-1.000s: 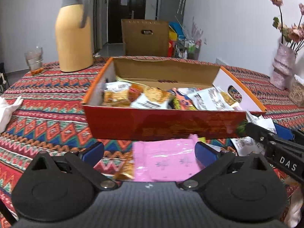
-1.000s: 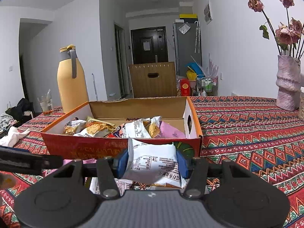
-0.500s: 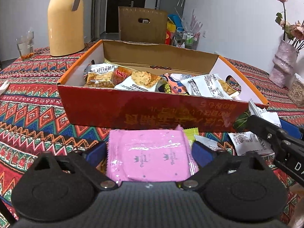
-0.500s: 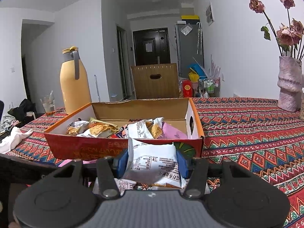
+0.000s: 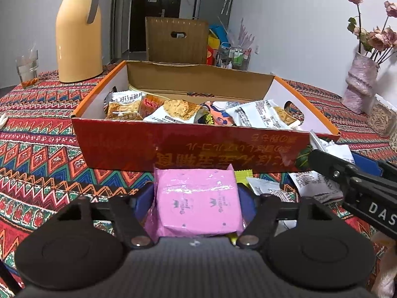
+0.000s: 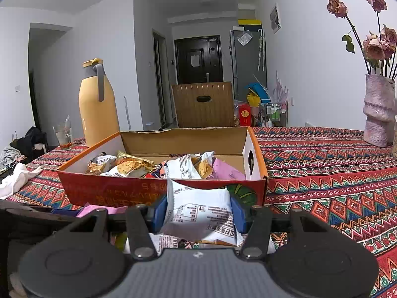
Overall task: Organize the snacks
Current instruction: 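Grasp the pink snack packet with the left gripper while the right tool holds the white packet, then carry both packets over the cardboard box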
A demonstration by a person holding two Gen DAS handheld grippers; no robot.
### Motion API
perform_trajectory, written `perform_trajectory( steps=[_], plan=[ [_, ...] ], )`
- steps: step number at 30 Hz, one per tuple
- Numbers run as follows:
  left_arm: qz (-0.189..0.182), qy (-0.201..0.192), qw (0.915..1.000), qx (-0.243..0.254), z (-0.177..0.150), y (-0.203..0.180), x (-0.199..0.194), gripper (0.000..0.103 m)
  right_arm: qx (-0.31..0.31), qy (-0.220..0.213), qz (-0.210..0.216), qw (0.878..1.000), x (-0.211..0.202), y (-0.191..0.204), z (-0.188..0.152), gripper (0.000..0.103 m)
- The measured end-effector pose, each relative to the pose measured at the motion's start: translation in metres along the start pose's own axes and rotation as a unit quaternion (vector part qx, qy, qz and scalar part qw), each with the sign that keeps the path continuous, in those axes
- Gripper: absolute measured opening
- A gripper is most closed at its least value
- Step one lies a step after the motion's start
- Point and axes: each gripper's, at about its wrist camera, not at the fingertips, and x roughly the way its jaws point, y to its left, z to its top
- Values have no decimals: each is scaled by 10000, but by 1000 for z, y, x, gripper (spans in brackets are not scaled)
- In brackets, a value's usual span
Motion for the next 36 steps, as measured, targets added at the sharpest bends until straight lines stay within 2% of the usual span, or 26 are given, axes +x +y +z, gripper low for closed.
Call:
perform_trajectory(
  steps=[11, 21, 36],
  plan=[
    [195, -412, 9989, 114, 0, -4, -16, 68, 12, -53, 15, 10000, -1, 0, 0, 53],
    [318, -682, 9972, 55, 5, 0, -30, 67, -15, -306, 50, 9995, -8, 1, 2, 53],
    [427, -1028, 9938, 32, 43, 5, -53, 67, -246, -492, 33, 9985, -16, 11, 23, 53]
  ],
)
